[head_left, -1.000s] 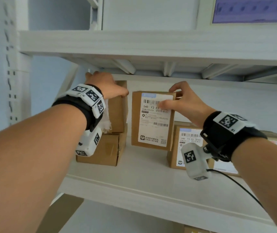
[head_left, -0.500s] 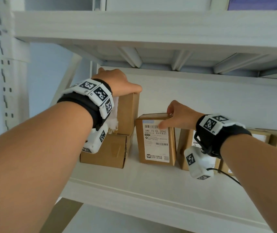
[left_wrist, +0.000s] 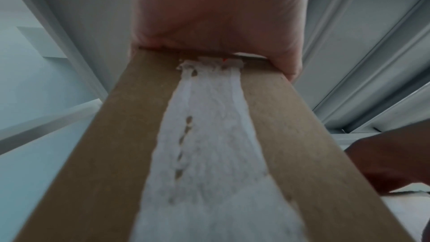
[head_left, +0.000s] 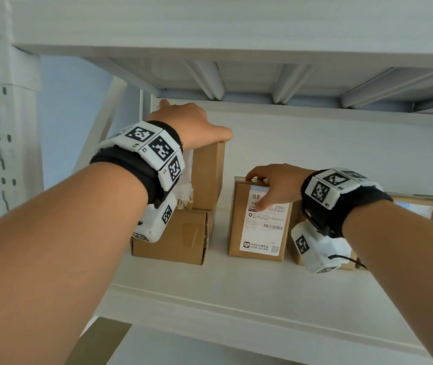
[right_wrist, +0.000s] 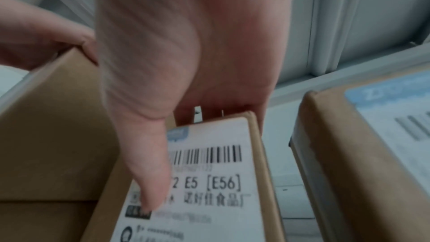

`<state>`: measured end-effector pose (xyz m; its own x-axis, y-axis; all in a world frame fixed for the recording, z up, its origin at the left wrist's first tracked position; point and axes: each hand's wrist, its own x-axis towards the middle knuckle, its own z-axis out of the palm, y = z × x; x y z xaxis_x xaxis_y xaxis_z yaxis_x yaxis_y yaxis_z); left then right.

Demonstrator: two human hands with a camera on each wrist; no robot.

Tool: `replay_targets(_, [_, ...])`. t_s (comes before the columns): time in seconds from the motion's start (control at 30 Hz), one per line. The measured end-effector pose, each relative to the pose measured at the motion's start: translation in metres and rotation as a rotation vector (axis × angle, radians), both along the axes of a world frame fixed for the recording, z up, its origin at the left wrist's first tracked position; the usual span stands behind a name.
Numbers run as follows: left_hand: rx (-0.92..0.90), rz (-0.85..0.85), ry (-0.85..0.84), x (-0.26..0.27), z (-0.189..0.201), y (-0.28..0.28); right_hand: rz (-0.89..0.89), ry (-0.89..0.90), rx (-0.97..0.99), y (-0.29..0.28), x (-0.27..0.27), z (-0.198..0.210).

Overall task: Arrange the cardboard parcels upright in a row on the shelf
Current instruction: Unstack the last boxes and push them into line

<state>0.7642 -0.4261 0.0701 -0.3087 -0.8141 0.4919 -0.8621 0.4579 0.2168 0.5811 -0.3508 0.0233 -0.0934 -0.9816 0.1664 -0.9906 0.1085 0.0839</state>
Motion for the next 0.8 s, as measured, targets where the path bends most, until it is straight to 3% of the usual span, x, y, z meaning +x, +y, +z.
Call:
replay_targets(0.23, [-0.039, -0.022, -0.012, 0.0, -0.001, -0.003, -0.09, 0.013, 0.01, 0.003, 0.002, 0.002])
replay_targets(0.43, [-0.019, -0.049, -0.045, 0.002, 0.004, -0.001, -0.014, -0.11, -0.159, 0.012, 0.015, 0.004])
replay_targets(0.63, [0.022, -0.148, 0.386, 0.02, 0.011, 0.006, 0.118, -0.299, -0.326, 0.008, 0.031, 0.011])
replay_targets(0.8, [0.419, -0.229, 0.836, 0.042, -0.01, -0.011, 0.143, -0.487, -0.377, 0.002, 0.046, 0.007])
